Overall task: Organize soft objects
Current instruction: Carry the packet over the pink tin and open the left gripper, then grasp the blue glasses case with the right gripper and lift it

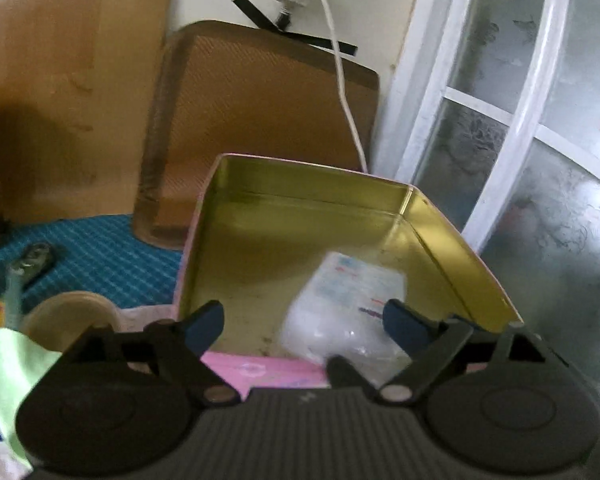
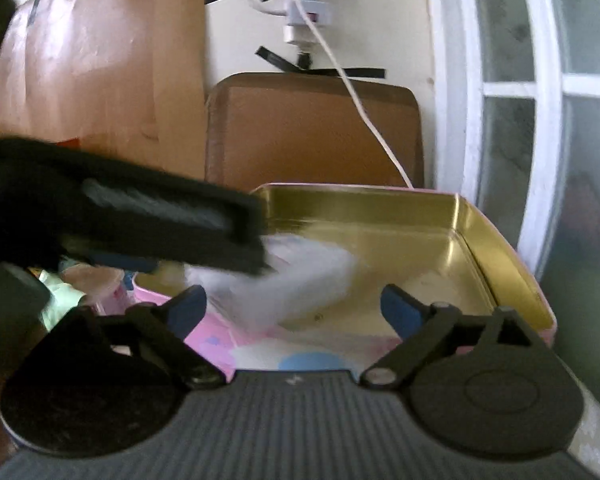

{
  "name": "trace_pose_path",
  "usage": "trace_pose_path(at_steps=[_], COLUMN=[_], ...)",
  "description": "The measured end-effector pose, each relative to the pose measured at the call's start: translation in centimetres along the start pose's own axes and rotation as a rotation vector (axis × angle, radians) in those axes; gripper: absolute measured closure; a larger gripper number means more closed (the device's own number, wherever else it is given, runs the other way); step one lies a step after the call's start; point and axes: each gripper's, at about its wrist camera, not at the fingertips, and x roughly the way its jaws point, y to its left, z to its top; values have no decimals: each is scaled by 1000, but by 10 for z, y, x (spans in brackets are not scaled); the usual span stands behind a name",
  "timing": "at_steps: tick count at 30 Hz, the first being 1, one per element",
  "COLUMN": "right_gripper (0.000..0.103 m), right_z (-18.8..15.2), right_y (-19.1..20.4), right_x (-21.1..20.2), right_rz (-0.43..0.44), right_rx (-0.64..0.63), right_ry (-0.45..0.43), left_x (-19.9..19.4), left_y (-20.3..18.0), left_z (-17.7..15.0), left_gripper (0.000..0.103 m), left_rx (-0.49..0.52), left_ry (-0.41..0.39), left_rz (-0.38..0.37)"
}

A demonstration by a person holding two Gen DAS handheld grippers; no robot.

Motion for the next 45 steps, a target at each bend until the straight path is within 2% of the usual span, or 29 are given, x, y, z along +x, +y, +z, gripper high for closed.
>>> trace_pose_path(at_steps=[3,5,7,9,11,12,14,15,17,20,22,24,25,27,30,31,32,33,35,39,42,45], right_gripper=[7,7,12,22,39,42,51,52,53,52,51,50,45,46,47,47,47,47,47,47,47,47], right_z=[-7,-8,-2,7,19,26,43,52,66,72,67,56,52,41,35,34,32,31,33,53,62,59], right_y=[2,8,28,56,90,107,144,164,204,254,276,294,300,307,303,298,294,291,289,273,273,273], right_x=[-16,-35,-48,-48,-35,-24,9,34,83,142,175,196,201,211,206,205,203,199,197,170,138,103], right_rz=[-19,-3,97,239,402,469,555,579,595,542,539,528,508,491,513,518,529,540,561,577,641,719], right_rx=[31,65,65,28,-6,-14,-15,-14,-27,-77,-89,-122,-150,-201,-214,-202,-187,-191,-179,-93,-163,-249], right_ry=[-45,-119,-162,-134,-64,-23,64,121,235,373,476,569,582,629,595,586,575,558,498,313,207,179], left_x=[-36,-63,-96,-127,-147,-156,-163,-162,-156,-145,-141,-138,-136,-131,-131,-129,-127,-124,-120,-130,-149,-163], left_y=[19,38,68,106,140,160,189,201,218,226,232,241,246,255,267,271,274,276,279,283,276,259], left_z=[-5,-12,-27,-44,-57,-62,-69,-70,-71,-67,-64,-58,-53,-42,-32,-28,-25,-21,-14,-9,-8,-12], left_gripper=[13,13,13,15,15,15,21,23,26,28,29,30,31,33,37,35,40,40,41,40,29,27], left_rx=[19,26,9,-51,-114,-150,-217,-258,-309,-301,-300,-320,-331,-358,-406,-428,-456,-476,-490,-520,-503,-432], left_ry=[-57,-104,-153,-183,-201,-211,-207,-194,-172,-173,-171,-178,-184,-191,-198,-195,-196,-186,-182,-202,-243,-230], left_rz=[0,21,70,123,160,194,241,243,207,208,195,181,177,171,169,158,130,117,131,131,133,152])
